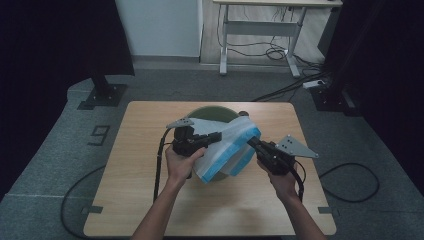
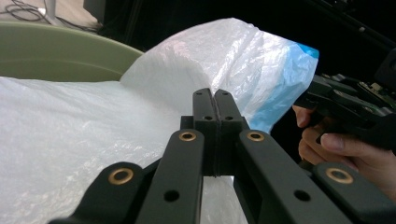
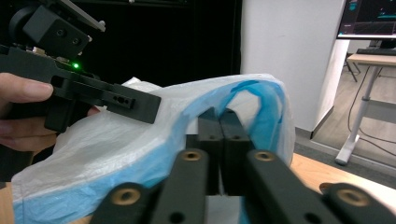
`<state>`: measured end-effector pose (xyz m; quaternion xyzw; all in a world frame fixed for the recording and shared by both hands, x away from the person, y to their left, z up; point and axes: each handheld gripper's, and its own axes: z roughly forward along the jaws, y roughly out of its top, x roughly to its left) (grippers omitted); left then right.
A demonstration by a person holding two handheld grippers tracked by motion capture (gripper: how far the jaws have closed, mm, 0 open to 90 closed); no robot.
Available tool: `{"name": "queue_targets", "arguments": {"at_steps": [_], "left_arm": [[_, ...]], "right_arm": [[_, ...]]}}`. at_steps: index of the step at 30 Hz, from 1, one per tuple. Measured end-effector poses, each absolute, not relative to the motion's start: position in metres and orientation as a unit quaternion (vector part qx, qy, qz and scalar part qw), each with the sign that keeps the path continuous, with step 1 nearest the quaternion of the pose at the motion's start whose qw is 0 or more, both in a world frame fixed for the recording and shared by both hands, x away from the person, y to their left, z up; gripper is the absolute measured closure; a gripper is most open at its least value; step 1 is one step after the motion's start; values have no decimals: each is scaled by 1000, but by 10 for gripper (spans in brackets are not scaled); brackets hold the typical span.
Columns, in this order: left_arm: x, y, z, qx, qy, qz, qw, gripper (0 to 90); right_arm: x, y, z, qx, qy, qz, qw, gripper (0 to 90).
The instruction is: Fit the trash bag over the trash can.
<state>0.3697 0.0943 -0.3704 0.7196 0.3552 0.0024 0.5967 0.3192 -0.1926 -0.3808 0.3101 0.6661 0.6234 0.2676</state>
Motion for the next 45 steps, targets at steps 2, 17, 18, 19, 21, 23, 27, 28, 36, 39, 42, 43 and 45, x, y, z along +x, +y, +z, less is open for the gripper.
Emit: {"name": "queue_targets", "arguments": {"at_steps": [2,17,18,19,21,23,27,28,36,39,42,43,45], "left_arm": [[370,97,-369,713,358,9,603,896],[376,121,-366,677,380,47,629,898],[376,123,-366,676,380,49,629,897],[376,127,-366,674,382,51,630,898],[375,133,-366,669,386,55,633,897],[374,139,-366,664,388,58,637,897],[370,151,-366,656,391,64,642,897],[369,154,-366,653,392,64,645,898],[359,172,-367,642,387,65,658,897],[352,178,-368,643,381,68,661,897],[342,184,-373,644,376,66,663,897],[338,186,-375,647,373,64,662,897],[332,189,-381,650,370,60,661,897]], "right_arm": [[321,-194,-382,311,670,621,261,888],[329,-209,-398,339,690,575,281,889],[329,-211,-398,343,690,572,282,889],[329,-212,-399,347,690,569,282,889],[329,-215,-399,349,692,562,288,888],[328,-217,-399,352,690,560,293,888],[323,-222,-396,353,683,562,305,888],[321,-222,-396,352,681,563,310,888],[313,-229,-390,356,659,571,336,888],[309,-227,-391,350,661,573,335,888],[300,-223,-396,340,673,571,325,887],[297,-222,-399,337,678,571,319,887],[290,-219,-405,330,687,568,311,887]]}}
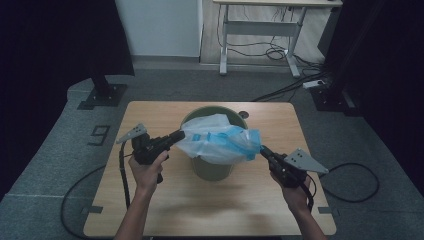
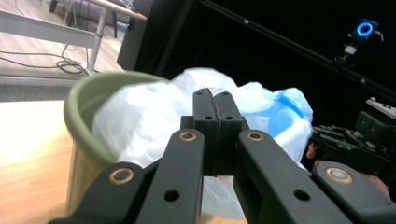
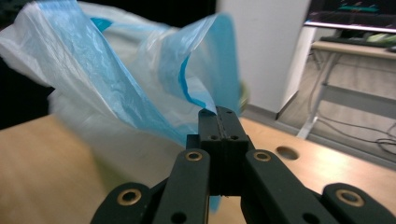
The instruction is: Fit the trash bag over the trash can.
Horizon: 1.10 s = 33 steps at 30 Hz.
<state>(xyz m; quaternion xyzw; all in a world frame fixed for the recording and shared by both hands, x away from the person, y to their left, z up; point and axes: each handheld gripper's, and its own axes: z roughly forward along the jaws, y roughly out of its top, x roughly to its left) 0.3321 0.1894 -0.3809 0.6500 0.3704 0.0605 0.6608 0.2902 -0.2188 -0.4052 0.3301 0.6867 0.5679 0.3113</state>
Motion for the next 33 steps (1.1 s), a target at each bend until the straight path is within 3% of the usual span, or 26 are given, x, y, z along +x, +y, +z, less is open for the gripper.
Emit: {"name": "queue_targets", "arguments": {"at_steps": [20,23,33], "left_arm": [[319,204,-411,661,381,69,643,897],[317,204,-411,660,377,66,646,897],[318,208,-409,657,381,67,646,897]], "right_arm": [[277,-215,-468,343,727,554,218,885],[276,-220,-465,342,722,555,233,756],[296,-263,-421,371,672,579,275,654]]}}
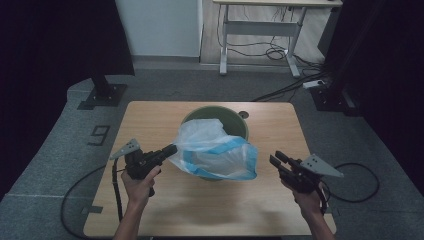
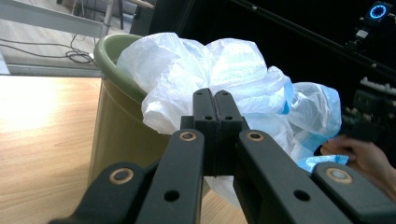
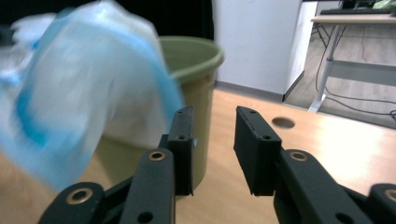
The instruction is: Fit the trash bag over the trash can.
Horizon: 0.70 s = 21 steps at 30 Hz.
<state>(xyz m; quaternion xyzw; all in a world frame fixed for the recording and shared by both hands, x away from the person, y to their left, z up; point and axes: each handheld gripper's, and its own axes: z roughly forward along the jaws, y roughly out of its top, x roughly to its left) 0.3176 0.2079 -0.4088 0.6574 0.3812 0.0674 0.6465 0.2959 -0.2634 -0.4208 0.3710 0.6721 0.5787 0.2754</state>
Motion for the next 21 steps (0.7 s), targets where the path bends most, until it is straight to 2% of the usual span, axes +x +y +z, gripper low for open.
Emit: {"name": "queue_targets", "arguments": {"at_steps": [10,21], "left_arm": [[319,207,-407,658,378,64,648,897],[314,202,-395,662,366,59,651,877]], "right_arm": [[338,-232,-393,338,703,569,262,624],[314,-201,-401,287,739,563,235,593]]}}
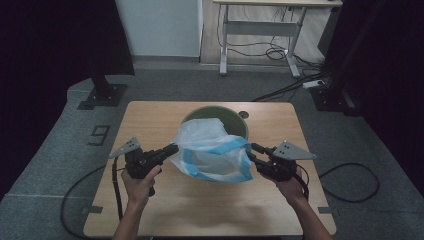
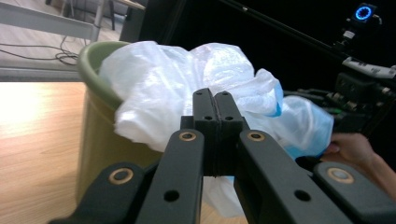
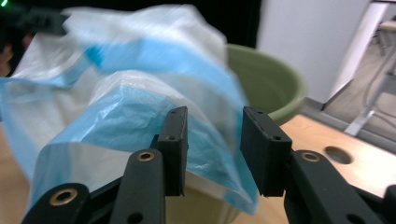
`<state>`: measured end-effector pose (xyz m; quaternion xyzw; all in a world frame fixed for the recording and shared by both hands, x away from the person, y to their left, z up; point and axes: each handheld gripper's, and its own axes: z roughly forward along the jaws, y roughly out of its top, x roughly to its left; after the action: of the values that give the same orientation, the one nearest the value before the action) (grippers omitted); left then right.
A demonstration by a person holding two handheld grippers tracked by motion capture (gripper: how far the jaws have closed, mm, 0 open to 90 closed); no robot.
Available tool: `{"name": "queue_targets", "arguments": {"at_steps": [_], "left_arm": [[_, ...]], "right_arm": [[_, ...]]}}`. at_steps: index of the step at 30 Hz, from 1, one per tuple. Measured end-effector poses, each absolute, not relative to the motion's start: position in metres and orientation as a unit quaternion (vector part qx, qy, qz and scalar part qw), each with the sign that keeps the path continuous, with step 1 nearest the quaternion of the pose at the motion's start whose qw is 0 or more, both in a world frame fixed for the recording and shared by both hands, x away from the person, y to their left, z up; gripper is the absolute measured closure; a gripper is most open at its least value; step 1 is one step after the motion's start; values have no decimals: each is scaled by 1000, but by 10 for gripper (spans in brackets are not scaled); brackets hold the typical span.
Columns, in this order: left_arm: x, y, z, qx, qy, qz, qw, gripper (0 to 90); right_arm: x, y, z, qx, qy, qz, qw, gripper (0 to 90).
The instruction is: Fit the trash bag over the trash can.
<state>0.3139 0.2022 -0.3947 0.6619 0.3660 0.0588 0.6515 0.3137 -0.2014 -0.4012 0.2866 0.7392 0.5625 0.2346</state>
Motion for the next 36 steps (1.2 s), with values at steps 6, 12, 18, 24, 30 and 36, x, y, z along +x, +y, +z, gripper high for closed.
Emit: {"name": "queue_targets", "arguments": {"at_steps": [6,12,18,24,30,36], "left_arm": [[309,186,-378,690,350,75,629,672],[308,174,-365,709,343,109,607,590],[318,166,-361,719,347,121,590,553],[331,158,-361,735,343,118,574,559],[339,156,-365,747,343,104,561,803],[346,156,-364,744,347,92,564,893]], "right_arm": [[315,-190,-405,293,749,532,267,557],[325,-203,-398,326,724,544,272,556],[336,-210,-399,335,716,549,271,549],[347,-206,-403,318,724,556,257,577],[352,-200,-403,301,738,552,246,845],[355,-202,-392,300,740,538,271,887]]}}
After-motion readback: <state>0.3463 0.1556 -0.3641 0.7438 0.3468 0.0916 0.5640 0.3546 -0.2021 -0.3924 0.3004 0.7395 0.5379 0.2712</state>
